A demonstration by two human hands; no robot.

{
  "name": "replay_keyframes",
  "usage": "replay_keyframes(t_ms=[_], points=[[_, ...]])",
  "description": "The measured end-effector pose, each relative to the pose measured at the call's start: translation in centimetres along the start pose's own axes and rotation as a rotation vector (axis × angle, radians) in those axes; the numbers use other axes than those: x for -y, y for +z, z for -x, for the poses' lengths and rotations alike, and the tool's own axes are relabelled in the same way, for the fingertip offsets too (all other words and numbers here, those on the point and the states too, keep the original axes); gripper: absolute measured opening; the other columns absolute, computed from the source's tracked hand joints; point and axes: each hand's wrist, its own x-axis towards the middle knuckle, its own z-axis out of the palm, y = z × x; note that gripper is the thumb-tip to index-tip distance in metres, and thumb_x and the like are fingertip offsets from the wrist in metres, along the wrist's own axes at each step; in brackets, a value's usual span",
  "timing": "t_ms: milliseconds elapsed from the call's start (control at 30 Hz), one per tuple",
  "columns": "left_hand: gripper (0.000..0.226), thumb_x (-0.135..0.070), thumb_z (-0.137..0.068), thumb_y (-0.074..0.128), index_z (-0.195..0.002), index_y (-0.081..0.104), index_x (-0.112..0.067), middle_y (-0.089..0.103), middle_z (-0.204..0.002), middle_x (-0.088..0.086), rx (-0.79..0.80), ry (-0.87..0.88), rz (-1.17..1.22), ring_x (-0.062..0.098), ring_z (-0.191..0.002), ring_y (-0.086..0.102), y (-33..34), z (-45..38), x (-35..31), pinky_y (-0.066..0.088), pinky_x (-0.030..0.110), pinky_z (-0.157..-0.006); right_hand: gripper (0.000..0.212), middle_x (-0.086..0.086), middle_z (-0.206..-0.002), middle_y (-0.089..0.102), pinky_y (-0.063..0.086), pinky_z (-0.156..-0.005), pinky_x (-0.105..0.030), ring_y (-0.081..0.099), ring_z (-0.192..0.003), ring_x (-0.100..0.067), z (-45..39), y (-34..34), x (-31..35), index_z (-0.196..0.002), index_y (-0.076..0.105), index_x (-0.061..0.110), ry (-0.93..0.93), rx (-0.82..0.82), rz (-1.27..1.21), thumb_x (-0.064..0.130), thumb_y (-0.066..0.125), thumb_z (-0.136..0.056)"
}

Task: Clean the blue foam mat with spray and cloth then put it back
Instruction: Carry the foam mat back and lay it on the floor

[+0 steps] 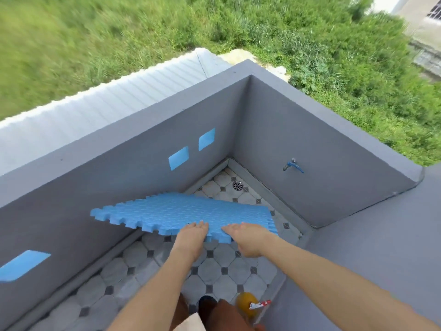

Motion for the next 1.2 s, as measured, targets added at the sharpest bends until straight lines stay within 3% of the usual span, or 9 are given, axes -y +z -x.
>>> replay_keyframes(t_ms=[133, 267, 533, 867, 1033, 1100, 1167, 1200], points=[[0.062, 0.003, -0.09, 0.049, -0.146, 0.028, -0.01, 0.041, -0.148, 0.009, 0.011, -0.111, 0.086, 0.026, -0.13, 0.045, -0.4, 2.8, 1.0, 0.04, 0.036, -0.103, 0.073, -0.002, -0.16, 0.024, 0.039, -0.108, -0.042, 0.036, -0.14, -0.026, -0.6, -2.2, 1.3, -0.155, 0.014, 0.026, -0.116, 0.023, 0.087, 0.001, 0.04, -0.091], [0.053, 0.001, -0.088, 0.046, -0.138, 0.038, -0.014, 0.053, -0.136, 0.004, 0.049, -0.244, 0.145, 0.025, -0.119, 0.054, -0.9, 4.8, 3.4, 0.046, 0.037, -0.093, 0.076, -0.001, -0.156, 0.033, 0.044, -0.102, -0.045, 0.043, -0.134, -0.027, -2.4, -4.4, 3.6, -0.153, 0.018, 0.029, -0.223, 0.027, 0.143, -0.003, 0.041, -0.088], [0.064, 0.003, -0.087, 0.049, -0.146, 0.029, -0.013, 0.044, -0.145, 0.008, 0.063, -0.533, 0.201, 0.027, -0.126, 0.049, 2.3, 12.7, 9.2, 0.042, 0.037, -0.1, 0.071, -0.003, -0.157, 0.03, 0.04, -0.106, -0.044, 0.04, -0.136, -0.029, -7.2, -4.9, 13.3, -0.154, 0.017, 0.023, -0.532, 0.079, 0.324, -0.002, 0.039, -0.091], [0.057, 0.0, -0.093, 0.04, -0.147, 0.028, -0.014, 0.042, -0.147, 0.006, -0.008, -0.875, 0.336, 0.025, -0.13, 0.044, 11.8, 26.4, 14.0, 0.038, 0.039, -0.105, 0.07, -0.008, -0.158, 0.024, 0.038, -0.103, -0.042, 0.036, -0.137, -0.031, -10.1, 0.3, 29.9, -0.155, 0.013, 0.02, -0.884, 0.078, 0.562, -0.001, 0.039, -0.093], [0.067, 0.004, -0.092, 0.043, -0.151, 0.019, -0.018, 0.025, -0.158, 0.004, -0.006, -1.01, 0.475, 0.026, -0.142, 0.029, 17.7, 32.7, 14.5, 0.025, 0.038, -0.115, 0.071, -0.011, -0.162, 0.014, 0.019, -0.118, -0.039, 0.02, -0.147, -0.029, -10.2, 5.7, 36.8, -0.156, 0.007, 0.017, -0.995, 0.095, 0.654, -0.004, 0.037, -0.095], [0.068, 0.002, -0.084, 0.058, -0.145, 0.037, -0.017, 0.041, -0.15, 0.004, -0.095, -1.055, 0.494, 0.025, -0.135, 0.043, 20.2, 34.6, 14.8, 0.034, 0.037, -0.111, 0.072, -0.014, -0.161, 0.013, 0.015, -0.121, -0.04, 0.016, -0.148, -0.03, -10.5, 7.9, 39.3, -0.155, 0.006, 0.014, -1.036, 0.107, 0.688, -0.005, 0.038, -0.094], [0.074, -0.004, -0.045, 0.089, -0.115, 0.069, -0.018, 0.07, -0.116, 0.001, -0.174, -1.048, 0.467, 0.02, -0.101, 0.069, 22.6, 36.4, 15.9, 0.056, 0.032, -0.084, 0.073, -0.015, -0.161, 0.014, 0.013, -0.122, -0.041, 0.016, -0.148, -0.03, -11.3, 9.8, 41.6, -0.155, 0.006, 0.013, -1.062, 0.101, 0.713, -0.005, 0.039, -0.093], [0.079, -0.004, -0.023, 0.093, -0.099, 0.076, -0.018, 0.075, -0.099, -0.001, -0.169, -1.05, 0.45, 0.018, -0.084, 0.073, 23.9, 37.2, 16.3, 0.059, 0.031, -0.07, 0.074, -0.015, -0.161, 0.013, 0.011, -0.122, -0.042, 0.015, -0.148, -0.031, -11.6, 10.6, 42.8, -0.155, 0.005, 0.013, -1.071, 0.102, 0.72, -0.005, 0.04, -0.093]])
